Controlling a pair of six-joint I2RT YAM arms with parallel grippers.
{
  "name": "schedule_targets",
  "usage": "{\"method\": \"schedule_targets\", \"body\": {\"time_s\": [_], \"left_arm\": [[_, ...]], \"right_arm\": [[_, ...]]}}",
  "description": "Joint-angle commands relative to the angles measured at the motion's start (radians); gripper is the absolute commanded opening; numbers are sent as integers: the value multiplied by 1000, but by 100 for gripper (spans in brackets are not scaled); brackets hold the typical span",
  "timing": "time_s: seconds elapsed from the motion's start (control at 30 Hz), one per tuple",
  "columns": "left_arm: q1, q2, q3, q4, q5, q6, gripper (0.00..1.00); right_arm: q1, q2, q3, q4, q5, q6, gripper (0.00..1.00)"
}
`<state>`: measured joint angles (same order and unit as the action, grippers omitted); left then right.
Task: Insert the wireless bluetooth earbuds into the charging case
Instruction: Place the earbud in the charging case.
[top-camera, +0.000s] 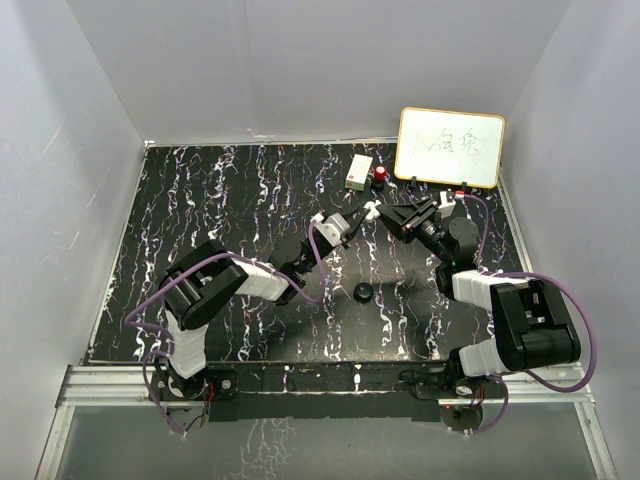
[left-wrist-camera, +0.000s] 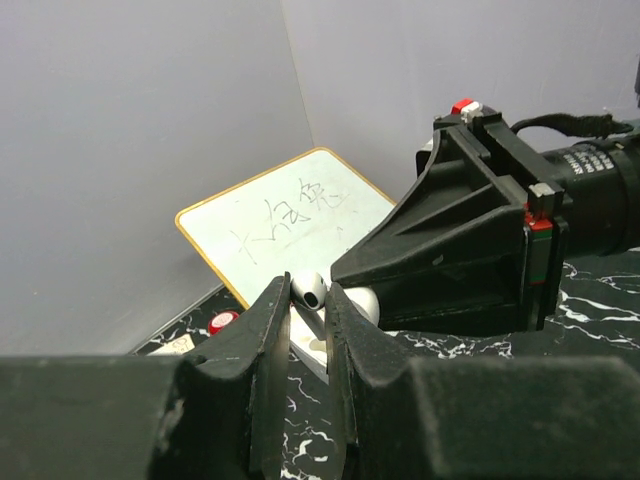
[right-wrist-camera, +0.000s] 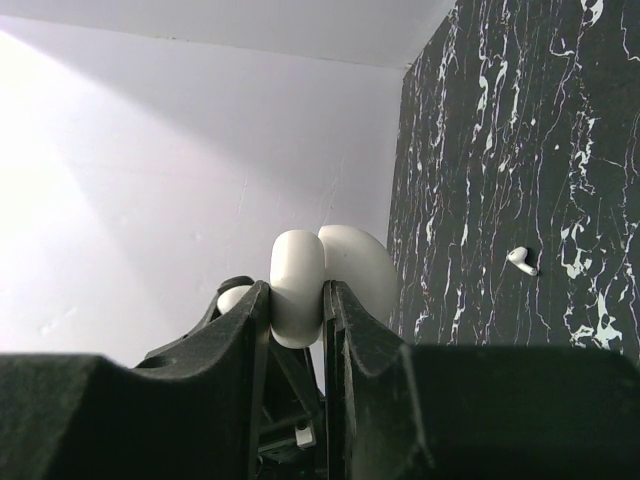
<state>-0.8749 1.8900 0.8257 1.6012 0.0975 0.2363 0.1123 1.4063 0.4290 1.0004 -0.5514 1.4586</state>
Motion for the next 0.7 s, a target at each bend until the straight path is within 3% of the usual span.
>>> {"method": "schedule_targets", "body": {"time_s": [0.0,0.67], "left_arm": [[-9,7,26,184,-16,14,0],[-9,35,46,184,-22,13,0]], "right_arm": [[6,-31,5,76,14,6,0],[5,-35,3,89,11,14,0]]}}
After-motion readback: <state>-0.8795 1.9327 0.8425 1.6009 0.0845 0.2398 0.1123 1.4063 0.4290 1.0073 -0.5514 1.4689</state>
